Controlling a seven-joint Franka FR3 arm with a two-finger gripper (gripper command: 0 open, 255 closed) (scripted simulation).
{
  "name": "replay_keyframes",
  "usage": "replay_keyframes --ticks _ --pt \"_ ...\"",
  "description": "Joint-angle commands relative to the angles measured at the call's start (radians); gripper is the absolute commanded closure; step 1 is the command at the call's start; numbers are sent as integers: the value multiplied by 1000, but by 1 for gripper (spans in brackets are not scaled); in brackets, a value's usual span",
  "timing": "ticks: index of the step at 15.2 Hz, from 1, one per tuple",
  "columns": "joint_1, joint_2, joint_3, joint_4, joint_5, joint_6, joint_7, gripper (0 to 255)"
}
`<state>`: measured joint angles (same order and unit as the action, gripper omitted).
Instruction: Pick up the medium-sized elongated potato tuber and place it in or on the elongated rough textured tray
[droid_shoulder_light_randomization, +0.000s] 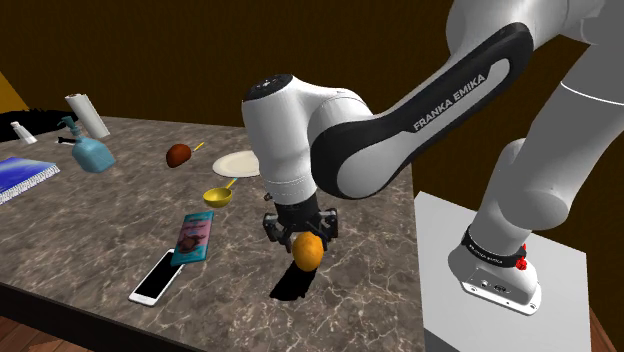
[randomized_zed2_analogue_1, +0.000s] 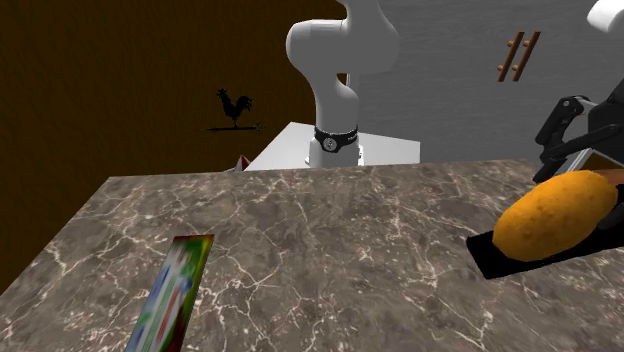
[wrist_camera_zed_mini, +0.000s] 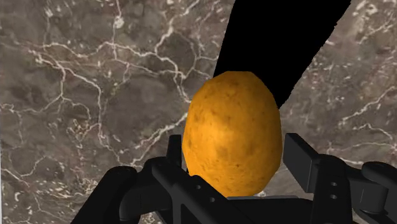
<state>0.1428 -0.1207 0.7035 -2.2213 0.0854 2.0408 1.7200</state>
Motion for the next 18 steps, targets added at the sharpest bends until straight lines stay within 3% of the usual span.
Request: replay_keyframes --ticks 1,10,11,16,18 --pt "-2 23 4 -17 -13 27 10 255" --pt "-4 33 8 -26 -20 45 15 255" --pt "-5 35 7 -27 -22 47 14 0" --pt "-4 33 8 -26 -20 45 15 0" --pt "-4 4 1 21 -3 -25 1 0"
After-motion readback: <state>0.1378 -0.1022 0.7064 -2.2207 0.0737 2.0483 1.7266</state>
